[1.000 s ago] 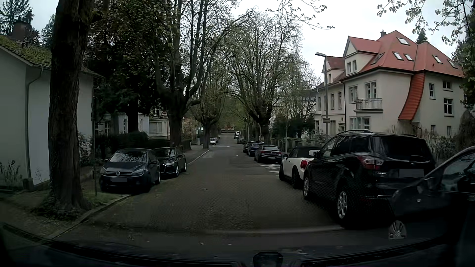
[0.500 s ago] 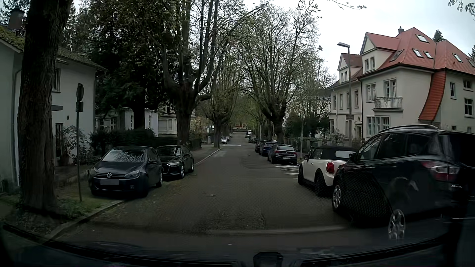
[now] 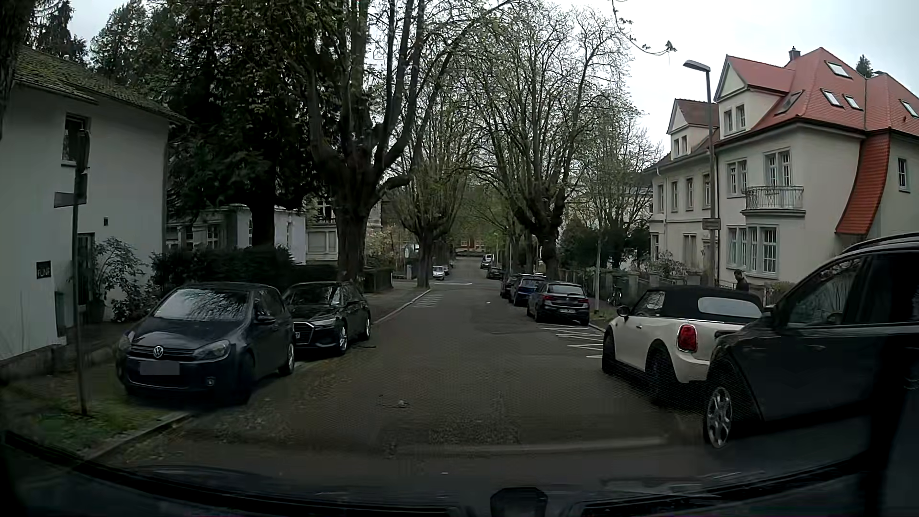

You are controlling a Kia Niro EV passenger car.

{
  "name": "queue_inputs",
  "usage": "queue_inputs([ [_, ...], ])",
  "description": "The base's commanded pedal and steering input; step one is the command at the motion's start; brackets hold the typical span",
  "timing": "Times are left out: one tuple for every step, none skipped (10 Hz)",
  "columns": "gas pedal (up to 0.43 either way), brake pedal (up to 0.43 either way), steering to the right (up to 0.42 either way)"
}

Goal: Follow the waypoints while adhering to traffic rules and regulations

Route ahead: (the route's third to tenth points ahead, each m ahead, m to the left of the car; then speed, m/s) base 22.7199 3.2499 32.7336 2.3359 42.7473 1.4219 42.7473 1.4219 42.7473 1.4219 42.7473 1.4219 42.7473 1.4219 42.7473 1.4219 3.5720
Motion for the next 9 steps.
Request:
queue_inputs([
  [0.0, 0.134, 0.007],
  [0.0, 0.134, 0.008],
  [0.0, 0.14, 0.009],
  [0.0, 0.146, 0.009],
  [0.0, 0.152, 0.012],
  [0.0, 0.152, 0.013],
  [0.0, 0.159, 0.013],
  [0.0, 0.165, 0.013],
  [0.0, 0.171, 0.014],
])
